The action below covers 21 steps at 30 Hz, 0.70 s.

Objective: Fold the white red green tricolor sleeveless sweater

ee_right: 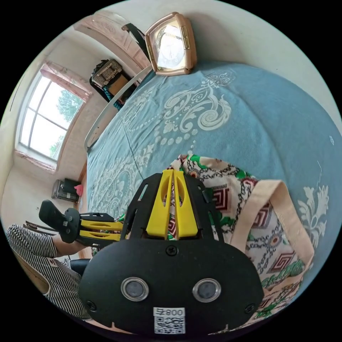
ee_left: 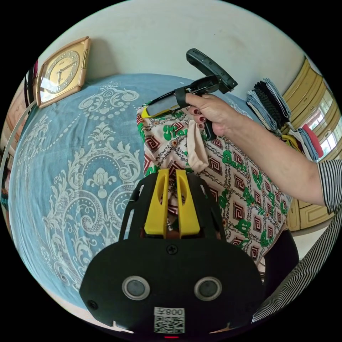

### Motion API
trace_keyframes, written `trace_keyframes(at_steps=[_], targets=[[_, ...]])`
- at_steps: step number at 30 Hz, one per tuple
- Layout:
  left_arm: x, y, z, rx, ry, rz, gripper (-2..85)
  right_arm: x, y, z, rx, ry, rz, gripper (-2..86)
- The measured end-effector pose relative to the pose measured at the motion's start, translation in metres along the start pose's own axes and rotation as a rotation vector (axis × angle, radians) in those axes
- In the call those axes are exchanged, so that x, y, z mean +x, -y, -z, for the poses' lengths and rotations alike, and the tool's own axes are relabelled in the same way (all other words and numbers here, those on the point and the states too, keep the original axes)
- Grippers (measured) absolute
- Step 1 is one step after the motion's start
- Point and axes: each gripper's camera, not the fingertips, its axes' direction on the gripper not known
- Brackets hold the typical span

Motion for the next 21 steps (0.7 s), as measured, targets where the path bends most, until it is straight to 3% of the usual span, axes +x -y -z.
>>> trace_keyframes(at_steps=[9, 13, 17, 21], targets=[[0.010, -0.009, 0.014, 0.067, -0.051, -0.002, 3.2, -0.011, -0.034, 0.022, 0.062, -0.025, 0.023, 0.1], [0.019, -0.011, 0.005, 0.024, -0.033, -0.027, 3.1, -0.025, -0.090, 0.051, 0.142, 0.072, 0.064, 0.1], [0.022, -0.014, 0.003, 0.013, -0.036, -0.020, 2.8, -0.049, -0.144, 0.025, -0.032, 0.108, 0.112, 0.1], [0.023, -0.018, 0.000, -0.021, -0.022, -0.007, 2.2, -0.060, -0.179, 0.013, -0.064, 0.069, 0.110, 0.1]])
